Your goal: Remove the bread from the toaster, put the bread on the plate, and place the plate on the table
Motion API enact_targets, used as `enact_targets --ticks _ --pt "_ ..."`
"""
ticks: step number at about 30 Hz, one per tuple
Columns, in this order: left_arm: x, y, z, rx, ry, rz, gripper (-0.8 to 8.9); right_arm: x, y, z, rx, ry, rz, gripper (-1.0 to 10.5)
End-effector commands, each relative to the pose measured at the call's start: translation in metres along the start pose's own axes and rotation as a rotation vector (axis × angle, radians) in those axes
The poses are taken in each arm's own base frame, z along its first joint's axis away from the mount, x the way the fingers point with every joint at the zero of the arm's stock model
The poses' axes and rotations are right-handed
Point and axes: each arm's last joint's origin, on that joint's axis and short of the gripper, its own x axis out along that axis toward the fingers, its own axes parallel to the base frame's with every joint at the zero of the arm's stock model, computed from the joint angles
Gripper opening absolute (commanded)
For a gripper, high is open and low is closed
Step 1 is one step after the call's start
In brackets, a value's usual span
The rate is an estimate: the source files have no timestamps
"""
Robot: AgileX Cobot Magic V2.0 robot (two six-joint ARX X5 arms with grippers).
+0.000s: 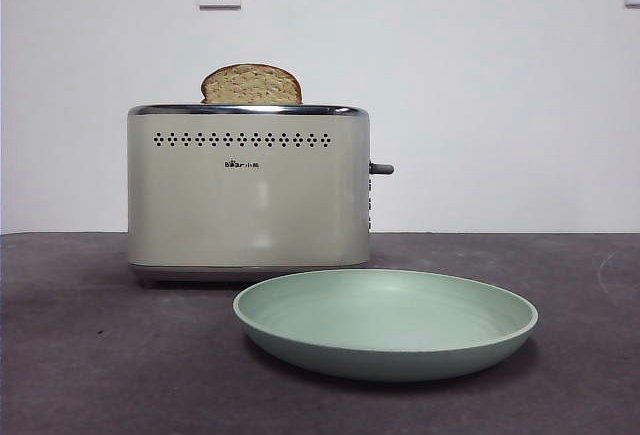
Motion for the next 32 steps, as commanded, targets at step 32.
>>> enact_targets --ticks 32 --pt "0.160 0.017 0.095 0.336 0.256 -0.373 3.14 0.015 -0.002 0.022 -0.032 0.019 0.115 2.0"
